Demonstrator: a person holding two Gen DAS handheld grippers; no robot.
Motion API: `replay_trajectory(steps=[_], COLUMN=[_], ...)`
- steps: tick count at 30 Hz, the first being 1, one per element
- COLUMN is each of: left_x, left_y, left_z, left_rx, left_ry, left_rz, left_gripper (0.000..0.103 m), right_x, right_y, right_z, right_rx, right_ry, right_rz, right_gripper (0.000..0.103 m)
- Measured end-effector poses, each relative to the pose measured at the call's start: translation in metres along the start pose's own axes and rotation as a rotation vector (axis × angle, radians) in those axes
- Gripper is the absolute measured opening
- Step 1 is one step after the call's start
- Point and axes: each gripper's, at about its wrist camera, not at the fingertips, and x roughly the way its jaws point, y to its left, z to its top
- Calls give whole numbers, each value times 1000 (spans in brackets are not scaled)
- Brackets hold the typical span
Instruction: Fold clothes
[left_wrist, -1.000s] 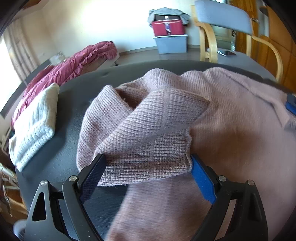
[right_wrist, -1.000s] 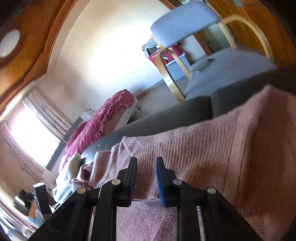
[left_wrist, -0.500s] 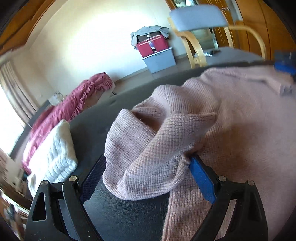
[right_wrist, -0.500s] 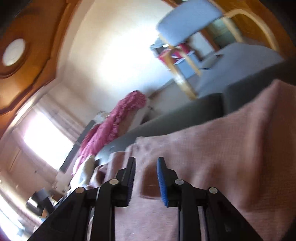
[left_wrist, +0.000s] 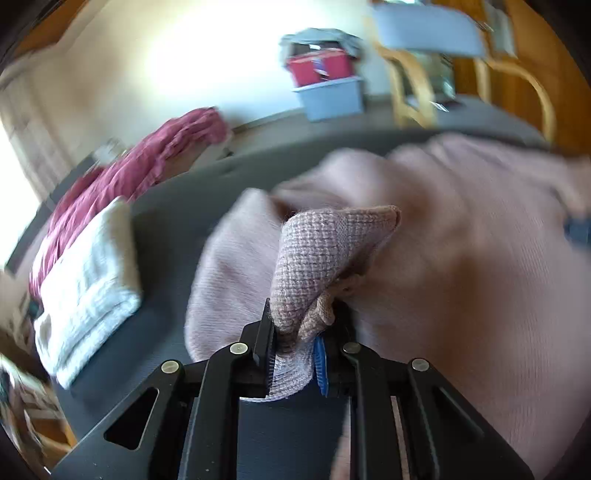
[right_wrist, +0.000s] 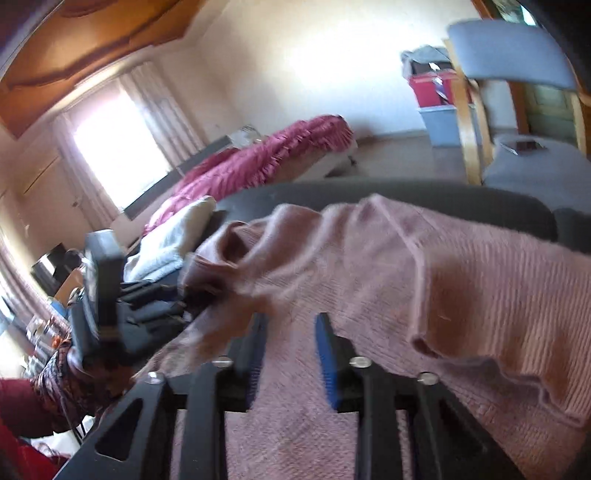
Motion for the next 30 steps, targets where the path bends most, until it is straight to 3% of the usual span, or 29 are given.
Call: replay_trajectory(steps=[2, 8, 14, 30], left_x=[0, 10, 30, 69], left_y=[20, 69, 96, 125], left_z=[9, 28, 33, 42], left_rx=[-48, -110, -126, -200], left_ry=[-20, -10, 40, 126], left_rz=[51, 171, 255, 343], left_gripper=[18, 18, 18, 21], right_x=[1, 1, -4, -4], right_y=[-10, -25, -27, -31], right_z=[-1, -6, -6, -6], right_rx=[37, 77, 79, 108], right_ry=[10, 34, 44, 47], right_rz=[-46, -151, -152, -135], right_gripper=[10, 10, 10, 10])
